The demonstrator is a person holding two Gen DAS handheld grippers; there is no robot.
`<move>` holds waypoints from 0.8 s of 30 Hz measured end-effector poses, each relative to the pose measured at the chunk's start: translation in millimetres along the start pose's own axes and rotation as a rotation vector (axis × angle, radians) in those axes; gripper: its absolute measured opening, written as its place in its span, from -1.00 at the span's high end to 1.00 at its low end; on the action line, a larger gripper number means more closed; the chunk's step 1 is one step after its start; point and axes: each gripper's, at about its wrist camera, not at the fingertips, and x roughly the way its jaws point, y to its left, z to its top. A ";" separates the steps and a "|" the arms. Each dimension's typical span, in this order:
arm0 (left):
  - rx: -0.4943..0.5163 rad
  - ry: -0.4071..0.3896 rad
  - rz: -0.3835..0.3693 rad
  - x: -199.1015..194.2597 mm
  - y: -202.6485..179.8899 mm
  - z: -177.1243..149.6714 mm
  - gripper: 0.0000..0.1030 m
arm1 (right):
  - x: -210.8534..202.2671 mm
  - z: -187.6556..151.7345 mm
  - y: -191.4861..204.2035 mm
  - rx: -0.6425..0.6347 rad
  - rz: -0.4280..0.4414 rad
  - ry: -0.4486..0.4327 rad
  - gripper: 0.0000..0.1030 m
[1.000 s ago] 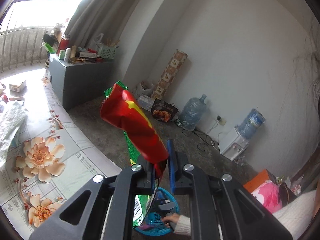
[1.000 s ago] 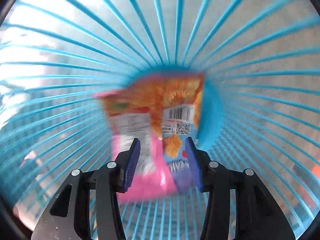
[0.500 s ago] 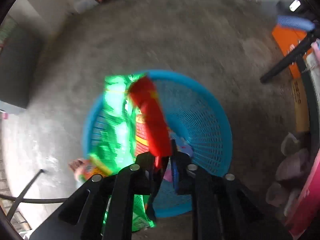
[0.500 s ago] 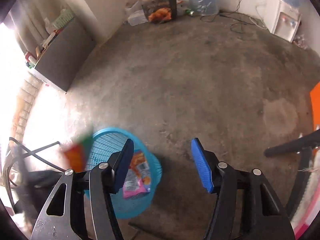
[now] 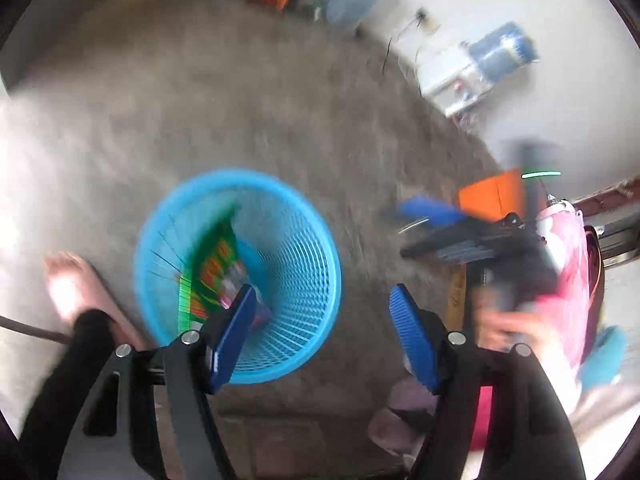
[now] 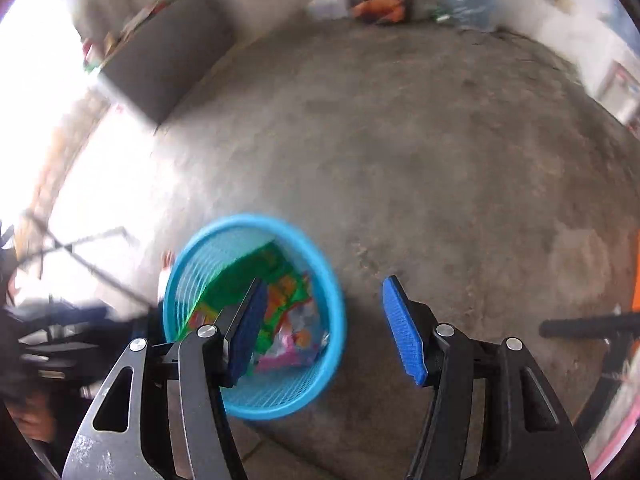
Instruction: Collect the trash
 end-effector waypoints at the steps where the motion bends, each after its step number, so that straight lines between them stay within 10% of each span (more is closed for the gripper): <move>1: 0.007 -0.046 -0.006 -23.3 -6.3 -3.2 -0.28 | 23.5 -0.6 12.2 -0.043 0.016 0.063 -0.10; 5: -0.046 -0.245 -0.104 -113.0 -19.7 -13.2 -0.23 | 105.7 -1.9 61.1 -0.166 -0.019 0.223 0.31; 12: -0.154 -0.560 0.001 -251.7 -5.8 -52.0 -0.20 | 170.6 2.7 151.7 -0.463 -0.096 0.141 0.38; 16: -0.225 -0.663 0.152 -299.8 8.1 -88.5 -0.20 | 247.9 -4.8 123.5 -0.397 -0.188 0.254 0.50; 24: -0.429 -0.734 0.238 -341.6 57.1 -150.6 -0.20 | 257.9 -3.3 100.4 -0.512 -0.227 0.177 0.61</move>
